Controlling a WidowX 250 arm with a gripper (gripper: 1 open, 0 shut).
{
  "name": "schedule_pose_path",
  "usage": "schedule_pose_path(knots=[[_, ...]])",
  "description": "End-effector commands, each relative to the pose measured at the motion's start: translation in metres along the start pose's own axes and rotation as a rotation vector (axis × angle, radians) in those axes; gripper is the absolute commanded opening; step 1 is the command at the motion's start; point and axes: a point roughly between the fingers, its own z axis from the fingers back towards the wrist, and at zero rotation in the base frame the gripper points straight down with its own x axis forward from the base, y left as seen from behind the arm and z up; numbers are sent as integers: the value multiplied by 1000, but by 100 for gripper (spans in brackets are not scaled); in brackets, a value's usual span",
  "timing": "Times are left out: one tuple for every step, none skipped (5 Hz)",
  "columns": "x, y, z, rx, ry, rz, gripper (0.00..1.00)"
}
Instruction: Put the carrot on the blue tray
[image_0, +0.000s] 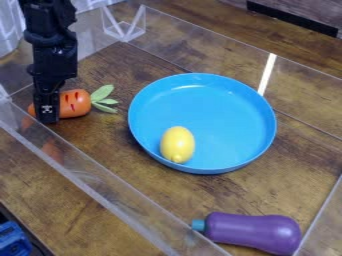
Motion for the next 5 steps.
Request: schedule_pose_path(knots=[[4,7,13,38,-26,2,0],[7,7,16,42,-31,-4,0],[9,7,18,47,-36,-11,0],[11,7,20,52,-41,-17,0],[14,9,22,64,-41,-18,0]])
